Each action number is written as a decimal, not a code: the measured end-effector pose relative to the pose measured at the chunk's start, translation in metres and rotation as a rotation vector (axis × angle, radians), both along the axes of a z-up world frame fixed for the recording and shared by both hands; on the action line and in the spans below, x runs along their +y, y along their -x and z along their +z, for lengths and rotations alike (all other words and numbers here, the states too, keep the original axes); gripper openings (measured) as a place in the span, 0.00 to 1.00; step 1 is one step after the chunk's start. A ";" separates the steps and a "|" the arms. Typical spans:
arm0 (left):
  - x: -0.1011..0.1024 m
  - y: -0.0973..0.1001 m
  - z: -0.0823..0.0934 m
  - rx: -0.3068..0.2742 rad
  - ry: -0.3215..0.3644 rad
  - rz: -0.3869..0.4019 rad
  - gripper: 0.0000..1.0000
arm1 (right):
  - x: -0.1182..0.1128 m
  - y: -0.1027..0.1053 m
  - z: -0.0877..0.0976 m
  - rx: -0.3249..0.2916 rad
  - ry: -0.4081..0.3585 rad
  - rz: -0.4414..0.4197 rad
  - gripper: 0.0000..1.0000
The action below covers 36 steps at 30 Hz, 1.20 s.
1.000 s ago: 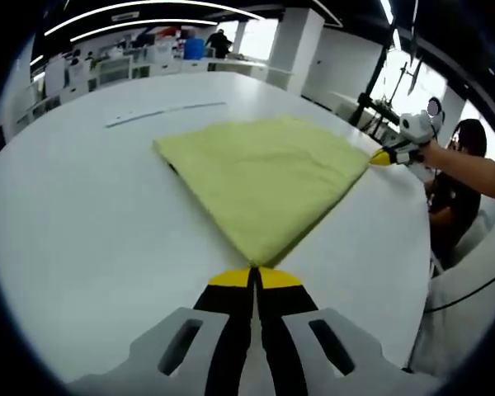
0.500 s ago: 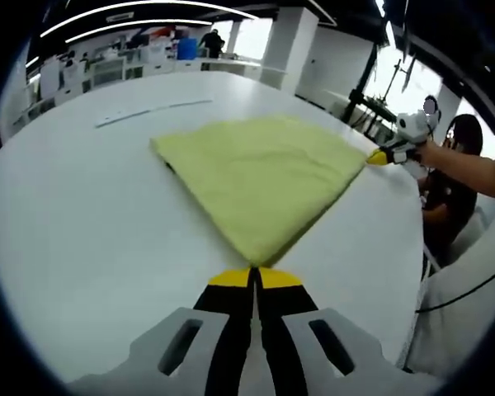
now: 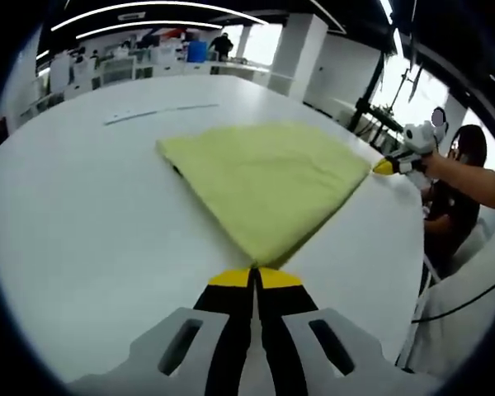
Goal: Fold the garment on the visible template until the final outline fits inside the template.
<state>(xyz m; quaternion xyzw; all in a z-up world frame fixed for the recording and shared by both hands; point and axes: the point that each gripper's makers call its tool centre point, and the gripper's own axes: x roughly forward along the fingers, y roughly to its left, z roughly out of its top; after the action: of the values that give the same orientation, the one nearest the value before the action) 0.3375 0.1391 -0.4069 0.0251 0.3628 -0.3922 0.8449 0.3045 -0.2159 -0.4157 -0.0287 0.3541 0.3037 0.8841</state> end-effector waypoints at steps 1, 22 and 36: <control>0.000 0.001 0.001 -0.001 0.002 0.002 0.00 | 0.000 0.000 0.001 -0.002 0.000 0.001 0.00; 0.017 0.010 0.041 -0.066 0.093 0.108 0.11 | 0.001 0.013 0.028 -0.042 -0.035 0.010 0.16; 0.023 0.036 0.072 -0.107 0.090 0.086 0.26 | 0.003 0.031 0.047 -0.051 0.004 0.026 0.41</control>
<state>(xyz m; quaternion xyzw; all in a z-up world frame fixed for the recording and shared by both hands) 0.3011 0.1625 -0.3354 -0.0077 0.2997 -0.3695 0.8795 0.2733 -0.2124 -0.3686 -0.0429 0.3316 0.3134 0.8888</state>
